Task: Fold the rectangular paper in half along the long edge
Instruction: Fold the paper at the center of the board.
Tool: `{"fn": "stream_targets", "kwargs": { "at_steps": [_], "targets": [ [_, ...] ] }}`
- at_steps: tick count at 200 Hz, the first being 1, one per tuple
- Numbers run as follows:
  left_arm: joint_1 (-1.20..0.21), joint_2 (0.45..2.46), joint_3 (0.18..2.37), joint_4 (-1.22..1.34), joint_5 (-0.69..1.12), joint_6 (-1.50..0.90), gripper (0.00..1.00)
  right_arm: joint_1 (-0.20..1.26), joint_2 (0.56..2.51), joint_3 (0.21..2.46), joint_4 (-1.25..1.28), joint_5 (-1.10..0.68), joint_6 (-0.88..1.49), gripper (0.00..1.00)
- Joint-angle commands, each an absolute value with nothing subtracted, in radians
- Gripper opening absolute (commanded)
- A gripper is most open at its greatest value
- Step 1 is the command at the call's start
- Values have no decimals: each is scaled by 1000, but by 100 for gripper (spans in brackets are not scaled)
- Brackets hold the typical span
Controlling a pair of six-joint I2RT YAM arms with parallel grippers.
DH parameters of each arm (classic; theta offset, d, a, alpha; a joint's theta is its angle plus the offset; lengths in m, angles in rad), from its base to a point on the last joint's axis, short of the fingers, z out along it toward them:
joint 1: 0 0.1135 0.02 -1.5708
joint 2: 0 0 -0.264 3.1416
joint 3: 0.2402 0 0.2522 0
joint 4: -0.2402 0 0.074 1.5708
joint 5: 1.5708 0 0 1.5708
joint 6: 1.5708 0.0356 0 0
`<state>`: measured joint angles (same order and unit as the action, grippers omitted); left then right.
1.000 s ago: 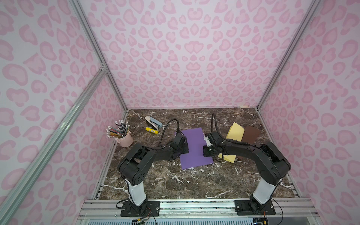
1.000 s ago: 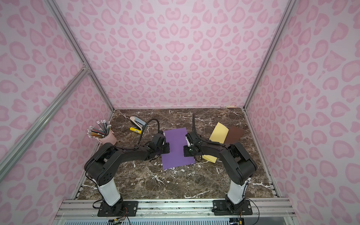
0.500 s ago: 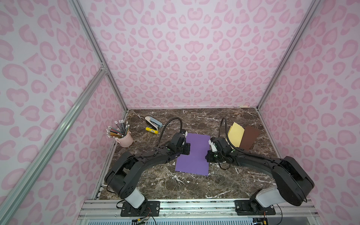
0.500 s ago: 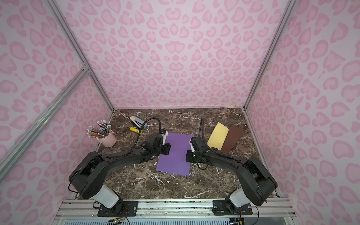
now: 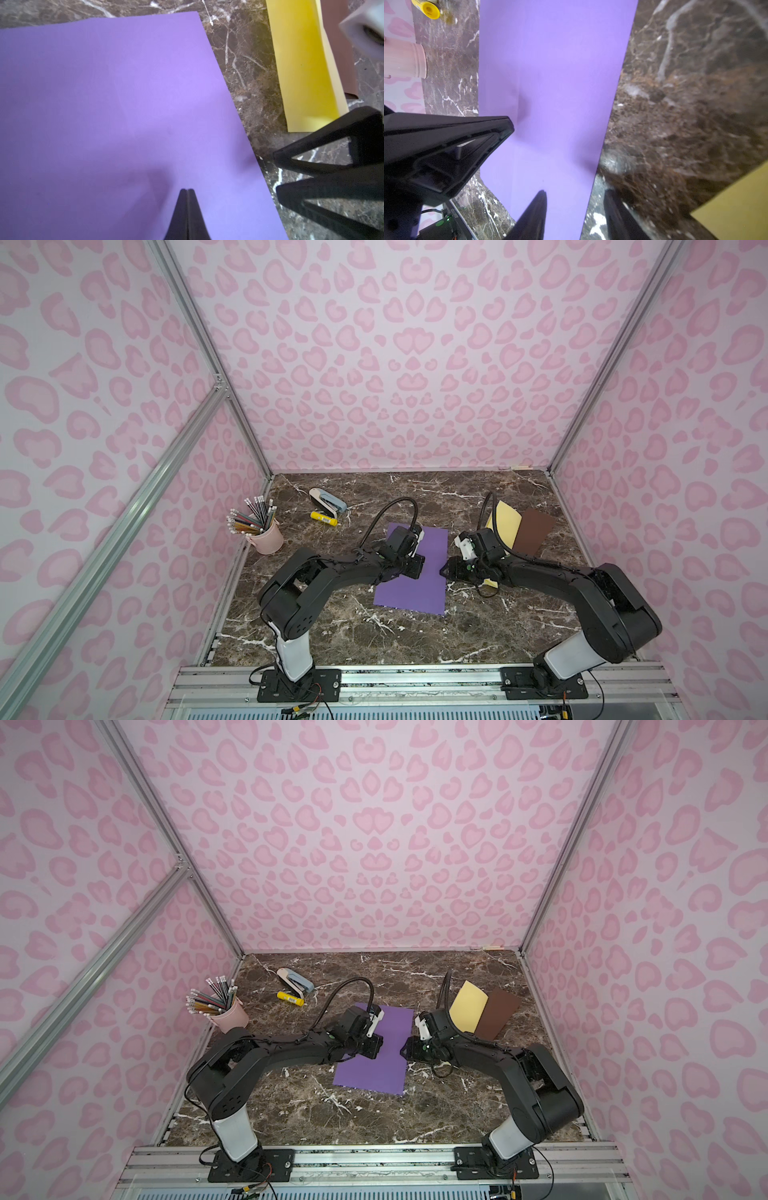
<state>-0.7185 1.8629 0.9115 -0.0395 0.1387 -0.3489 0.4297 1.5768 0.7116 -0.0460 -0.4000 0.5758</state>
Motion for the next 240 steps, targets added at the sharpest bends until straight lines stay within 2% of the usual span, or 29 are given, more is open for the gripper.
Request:
{"fn": "stream_targets", "kwargs": {
  "at_steps": [1,64,121,143,163,195,210,221,240],
  "targets": [
    [-721,1888,921,-11,156,-354,4,428,1614,722,11,-420,577,51],
    [-721,1953,871,5,150,-411,4,428,1719,723,86,-507,614,52],
    [-721,1942,831,27,150,-430,4,427,1695,694,304,-673,691,54],
    [-721,1939,828,23,148,-430,4,428,1685,703,317,-651,706,53],
    [-721,1929,818,24,142,-433,4,421,1647,697,302,-613,708,49],
    [-721,1933,808,29,145,-433,4,387,1611,658,430,-746,776,45],
    [-721,1939,805,34,146,-437,4,392,1593,663,417,-730,767,45],
    [-721,1942,805,38,151,-439,4,396,1589,679,351,-685,737,41],
    [-721,1942,807,41,154,-440,4,396,1595,691,266,-623,700,29]
  ]
}}
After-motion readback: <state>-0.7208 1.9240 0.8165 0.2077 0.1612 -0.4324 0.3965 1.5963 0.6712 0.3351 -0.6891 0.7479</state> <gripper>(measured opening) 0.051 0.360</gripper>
